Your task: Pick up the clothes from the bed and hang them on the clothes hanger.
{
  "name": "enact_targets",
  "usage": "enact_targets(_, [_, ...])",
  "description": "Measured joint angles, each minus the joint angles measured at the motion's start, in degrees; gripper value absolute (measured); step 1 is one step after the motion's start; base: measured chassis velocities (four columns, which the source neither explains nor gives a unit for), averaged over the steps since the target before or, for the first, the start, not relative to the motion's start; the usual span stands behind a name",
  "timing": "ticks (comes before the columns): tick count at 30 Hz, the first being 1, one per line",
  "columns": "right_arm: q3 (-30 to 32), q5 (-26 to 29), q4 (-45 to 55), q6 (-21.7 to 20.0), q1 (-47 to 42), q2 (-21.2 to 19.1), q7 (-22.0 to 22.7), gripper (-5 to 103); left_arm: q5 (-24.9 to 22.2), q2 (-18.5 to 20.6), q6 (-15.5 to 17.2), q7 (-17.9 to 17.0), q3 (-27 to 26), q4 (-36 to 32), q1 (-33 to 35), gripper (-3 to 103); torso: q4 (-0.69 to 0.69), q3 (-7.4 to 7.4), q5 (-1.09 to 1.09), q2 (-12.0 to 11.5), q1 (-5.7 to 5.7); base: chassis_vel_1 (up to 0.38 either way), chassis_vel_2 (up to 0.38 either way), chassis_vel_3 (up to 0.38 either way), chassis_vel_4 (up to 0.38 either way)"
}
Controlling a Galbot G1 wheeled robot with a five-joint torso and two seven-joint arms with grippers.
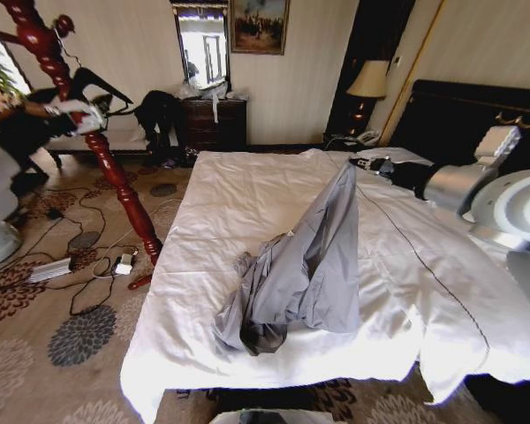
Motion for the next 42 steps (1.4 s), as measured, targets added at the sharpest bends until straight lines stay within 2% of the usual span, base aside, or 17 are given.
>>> enact_targets(3, [-0.7,-0.5,-0.5,-0.3,0.5,0.7,-0.4,0,-2.0,2.1,0.2,0.0,-0.4,3.8,-0.2,100,0.0,0.01,0.01,0.0,0.0,0.0,0.0,0.0,0.0])
enact_targets(7, [-3.5,-1.3,-1.4,-0.8,2.8,2.8,-1.0,0,-4.5,6.7,0.5,0.2,-1.1,12.0,0.5,100,0.0,0.0,0.0,0.0,0.0,0.0,0.0,0.0,0.0])
enact_targets(9, [-4.2,-1.4,-1.6,-0.9,3.4,3.3,-1.1,0,-5.0,7.2,0.5,0.2,-1.2,12.9,0.7,100,0.0,0.0,0.0,0.0,0.0,0.0,0.0,0.0,0.0])
enact_targets(14, [-9.7,-1.8,-3.8,-1.6,9.5,7.5,-1.6,0,-7.5,9.5,1.1,-0.4,-1.6,17.1,1.8,100,-0.02,0.01,0.03,0.0,0.0,0.0,0.0,0.0,0.0])
enact_targets(16, [-11.5,-1.8,-4.3,-1.7,11.8,8.9,-1.6,0,-8.3,10.6,1.5,-0.9,-1.9,20.8,3.1,100,0.06,0.01,-0.04,0.0,0.01,0.0,0.0,0.0,0.0])
enact_targets(23, [-11.3,-1.9,-4.2,-1.9,11.7,9.1,-1.8,0,-9.9,14.3,1.8,-0.9,-3.7,26.3,7.9,100,-0.05,0.0,0.03,0.0,-0.01,0.0,0.0,0.0,0.0])
enact_targets(29, [-10.5,-2.1,-4.3,-2.0,11.3,9.3,-2.2,0,-11.5,21.4,3.2,-0.3,-5.7,32.5,13.1,99,0.0,0.0,0.03,0.0,0.0,0.0,0.0,0.0,0.0])
enact_targets(32, [-10.1,-2.1,-4.2,-2.0,11.0,9.2,-2.2,0,-12.1,23.0,3.7,-0.6,-5.8,33.2,14.0,99,-0.01,0.01,0.02,0.0,0.0,0.0,0.0,0.0,0.0])
enact_targets(39, [-6.8,-2.4,-3.5,-2.4,6.9,7.5,-3.1,0,-13.2,26.2,4.8,-4.2,-5.2,33.0,14.9,98,0.01,0.0,0.01,0.0,-0.01,0.0,0.0,0.0,0.0])
enact_targets(41, [-5.6,-2.9,-3.3,-2.5,5.4,7.2,-3.6,0,-13.1,28.9,4.4,-5.1,-7.2,34.5,18.0,98,0.02,0.0,0.01,0.0,-0.01,0.0,0.0,0.0,0.0])
enact_targets(42, [-5.6,-2.9,-3.3,-2.5,5.4,7.2,-3.6,0,-13.1,28.9,4.4,-5.1,-7.2,34.5,18.0,98,0.02,0.0,0.01,0.0,-0.01,0.0,0.0,0.0,0.0])
